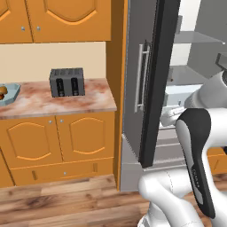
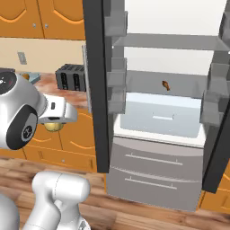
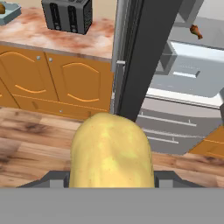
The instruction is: Place one potato and one chicken drumstick in each tupperware on the nearby counter, to pack two identical lunches.
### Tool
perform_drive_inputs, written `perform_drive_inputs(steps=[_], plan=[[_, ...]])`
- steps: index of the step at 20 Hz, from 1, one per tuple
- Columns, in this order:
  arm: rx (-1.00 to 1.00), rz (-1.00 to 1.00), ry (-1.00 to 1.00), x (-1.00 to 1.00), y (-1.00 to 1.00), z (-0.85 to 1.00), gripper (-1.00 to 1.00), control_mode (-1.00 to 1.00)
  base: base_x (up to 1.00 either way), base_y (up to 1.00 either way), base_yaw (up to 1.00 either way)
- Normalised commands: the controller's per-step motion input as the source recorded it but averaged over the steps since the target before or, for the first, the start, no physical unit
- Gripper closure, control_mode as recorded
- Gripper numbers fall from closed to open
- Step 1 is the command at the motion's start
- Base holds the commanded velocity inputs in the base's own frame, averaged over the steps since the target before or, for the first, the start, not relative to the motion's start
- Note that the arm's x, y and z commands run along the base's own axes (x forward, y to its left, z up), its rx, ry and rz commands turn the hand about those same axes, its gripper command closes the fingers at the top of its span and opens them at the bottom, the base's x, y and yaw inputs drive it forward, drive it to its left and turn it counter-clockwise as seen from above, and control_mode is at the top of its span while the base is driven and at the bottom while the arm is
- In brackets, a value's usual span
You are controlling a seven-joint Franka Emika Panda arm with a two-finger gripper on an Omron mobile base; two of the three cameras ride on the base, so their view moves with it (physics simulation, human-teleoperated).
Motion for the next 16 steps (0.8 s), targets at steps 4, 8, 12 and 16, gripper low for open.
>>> perform_drive_inputs(steps=[4, 8, 12, 16], plan=[[0.0, 0.0, 0.0, 0.0, 0.0, 0.0, 1.0, 1.0, 0.02, 1.0, -0.07], [0.0, 0.0, 0.0, 0.0, 0.0, 0.0, 1.0, 1.0, 0.11, 1.0, -0.06], [0.0, 0.0, 0.0, 0.0, 0.0, 0.0, 1.0, 1.0, 0.21, 1.0, -0.03], [0.0, 0.0, 0.0, 0.0, 0.0, 0.0, 1.0, 1.0, 0.41, 1.0, -0.01]])
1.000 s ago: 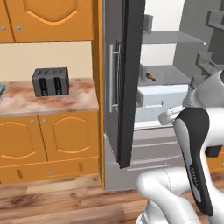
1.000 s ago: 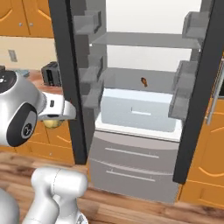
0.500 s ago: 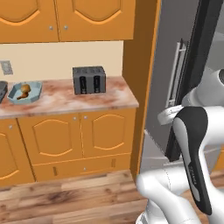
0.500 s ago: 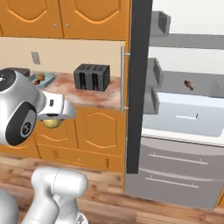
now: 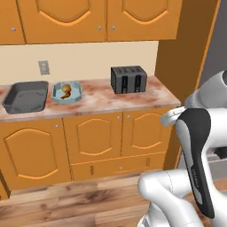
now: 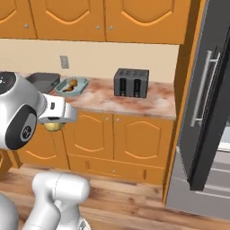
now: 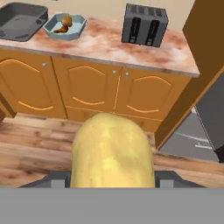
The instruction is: Place one potato and one chicken drumstick in each tupperware on the nearby counter, to pack two identical lunches.
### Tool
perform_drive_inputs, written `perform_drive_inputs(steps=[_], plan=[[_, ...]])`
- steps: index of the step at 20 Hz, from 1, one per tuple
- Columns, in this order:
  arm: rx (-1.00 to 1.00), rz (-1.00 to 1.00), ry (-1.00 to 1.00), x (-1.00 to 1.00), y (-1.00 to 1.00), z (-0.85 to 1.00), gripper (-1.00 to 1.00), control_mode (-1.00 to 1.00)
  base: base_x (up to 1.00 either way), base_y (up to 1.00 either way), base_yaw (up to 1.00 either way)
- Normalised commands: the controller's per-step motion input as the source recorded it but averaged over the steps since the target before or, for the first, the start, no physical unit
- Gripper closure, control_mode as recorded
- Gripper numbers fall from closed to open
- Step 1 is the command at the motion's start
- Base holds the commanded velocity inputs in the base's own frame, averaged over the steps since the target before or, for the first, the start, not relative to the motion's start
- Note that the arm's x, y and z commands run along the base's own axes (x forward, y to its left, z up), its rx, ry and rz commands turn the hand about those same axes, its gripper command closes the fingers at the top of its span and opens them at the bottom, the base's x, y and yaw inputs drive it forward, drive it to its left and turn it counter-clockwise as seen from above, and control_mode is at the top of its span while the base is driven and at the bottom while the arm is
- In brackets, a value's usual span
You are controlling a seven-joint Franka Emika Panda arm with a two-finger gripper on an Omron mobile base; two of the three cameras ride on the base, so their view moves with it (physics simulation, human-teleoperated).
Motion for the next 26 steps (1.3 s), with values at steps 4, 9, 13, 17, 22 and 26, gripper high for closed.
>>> perform_drive_inputs(steps=[4, 9, 13, 17, 22, 26], plan=[[0.0, 0.0, 0.0, 0.0, 0.0, 0.0, 1.0, 1.0, 0.58, 1.0, 0.0], [0.0, 0.0, 0.0, 0.0, 0.0, 0.0, 1.0, 1.0, 0.66, 1.0, 0.0], [0.0, 0.0, 0.0, 0.0, 0.0, 0.0, 1.0, 1.0, 0.75, 1.0, -0.01], [0.0, 0.0, 0.0, 0.0, 0.0, 0.0, 1.0, 1.0, 0.69, 0.78, -0.05], [0.0, 0.0, 0.0, 0.0, 0.0, 0.0, 1.0, 1.0, 0.56, 0.4, -0.08], [0.0, 0.0, 0.0, 0.0, 0.0, 0.0, 1.0, 1.0, 0.62, 0.26, -0.09]])
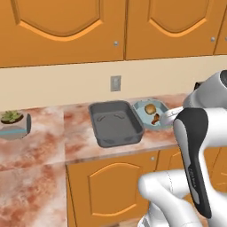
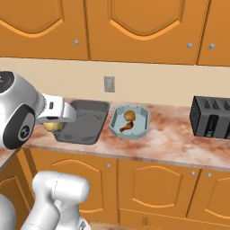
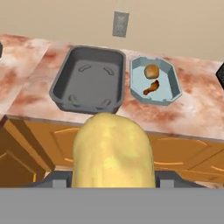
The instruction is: Place one potato and one chicken drumstick in each tupperware on the nearby counter, to pack two identical lunches.
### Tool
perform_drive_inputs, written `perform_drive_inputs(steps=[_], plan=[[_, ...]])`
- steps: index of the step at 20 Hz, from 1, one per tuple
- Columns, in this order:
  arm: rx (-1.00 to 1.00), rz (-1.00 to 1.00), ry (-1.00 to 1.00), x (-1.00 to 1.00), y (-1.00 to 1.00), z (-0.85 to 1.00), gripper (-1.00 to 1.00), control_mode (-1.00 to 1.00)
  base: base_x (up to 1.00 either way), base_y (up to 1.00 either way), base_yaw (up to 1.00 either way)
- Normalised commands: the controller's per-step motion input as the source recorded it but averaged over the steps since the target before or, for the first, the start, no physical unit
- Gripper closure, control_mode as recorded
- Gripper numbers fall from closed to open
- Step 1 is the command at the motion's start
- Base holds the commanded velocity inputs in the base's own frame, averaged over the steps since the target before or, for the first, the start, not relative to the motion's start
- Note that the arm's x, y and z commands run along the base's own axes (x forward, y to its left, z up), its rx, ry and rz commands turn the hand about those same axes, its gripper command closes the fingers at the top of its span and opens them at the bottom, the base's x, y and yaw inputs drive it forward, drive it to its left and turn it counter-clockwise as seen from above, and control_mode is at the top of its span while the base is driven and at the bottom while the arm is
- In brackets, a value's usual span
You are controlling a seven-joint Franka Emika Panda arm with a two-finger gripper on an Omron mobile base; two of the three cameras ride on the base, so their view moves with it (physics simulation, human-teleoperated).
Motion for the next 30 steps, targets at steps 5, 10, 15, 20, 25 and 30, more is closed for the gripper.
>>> perform_drive_inputs(steps=[5, 10, 15, 20, 25, 30], plan=[[0.0, 0.0, 0.0, 0.0, 0.0, 0.0, 1.0, 1.0, 0.41, 0.32, -0.06], [0.0, 0.0, 0.0, 0.0, 0.0, 0.0, 1.0, 1.0, 0.3, 0.41, -0.02], [-0.03, 0.0, -0.01, 0.24, 0.22, -0.36, 1.0, -1.0, 0.05, 0.07, 0.0], [0.0, 0.0, -0.06, 0.62, 0.01, -0.54, 1.0, -1.0, 0.0, 0.0, 0.0], [0.0, 0.0, -0.07, 0.97, 0.0, -0.39, 1.0, -1.0, 0.0, 0.0, 0.0], [0.06, 0.0, 0.02, 0.88, 0.1, -0.34, 1.0, -1.0, 0.0, 0.0, 0.0]])
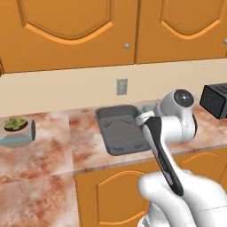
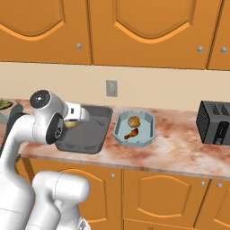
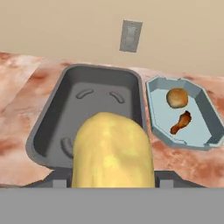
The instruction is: Place one potato and one chicken drumstick in each tupperware on the nearby counter, to pack two identical lunches.
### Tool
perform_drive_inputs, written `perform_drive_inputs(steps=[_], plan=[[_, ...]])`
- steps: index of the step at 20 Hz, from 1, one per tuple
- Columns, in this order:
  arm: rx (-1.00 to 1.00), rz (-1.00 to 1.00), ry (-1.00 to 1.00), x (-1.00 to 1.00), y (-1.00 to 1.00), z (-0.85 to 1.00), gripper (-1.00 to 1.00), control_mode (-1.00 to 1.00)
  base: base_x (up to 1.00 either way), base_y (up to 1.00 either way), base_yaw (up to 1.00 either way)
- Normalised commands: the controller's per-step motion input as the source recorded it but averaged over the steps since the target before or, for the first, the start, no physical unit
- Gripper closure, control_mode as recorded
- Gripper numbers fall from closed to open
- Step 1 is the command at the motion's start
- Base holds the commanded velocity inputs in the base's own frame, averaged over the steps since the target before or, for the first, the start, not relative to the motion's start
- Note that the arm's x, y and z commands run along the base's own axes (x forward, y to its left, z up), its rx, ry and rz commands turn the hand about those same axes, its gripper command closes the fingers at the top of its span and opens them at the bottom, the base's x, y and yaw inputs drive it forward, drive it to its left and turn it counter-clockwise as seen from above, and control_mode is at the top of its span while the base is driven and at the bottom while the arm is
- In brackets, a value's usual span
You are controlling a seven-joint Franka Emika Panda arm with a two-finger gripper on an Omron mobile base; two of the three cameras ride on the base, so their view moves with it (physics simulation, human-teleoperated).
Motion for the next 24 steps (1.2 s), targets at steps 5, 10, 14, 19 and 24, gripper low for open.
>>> perform_drive_inputs(steps=[5, 10, 14, 19, 24], plan=[[0.11, 0.0, 0.11, 0.77, 0.37, -0.38, 1.0, -1.0, 0.0, 0.0, 0.0], [0.02, 0.0, 0.08, 0.79, 0.34, -0.27, 1.0, -1.0, 0.0, 0.0, 0.0], [0.0, 0.0, 0.11, 0.66, 0.01, -0.12, 1.0, -1.0, 0.0, 0.0, 0.0], [0.0, 0.0, 0.06, 0.52, 0.0, -0.27, 1.0, -1.0, 0.0, 0.0, 0.0], [0.0, 0.0, 0.01, 0.34, 0.0, -0.42, 1.0, -1.0, 0.0, 0.0, 0.0]])
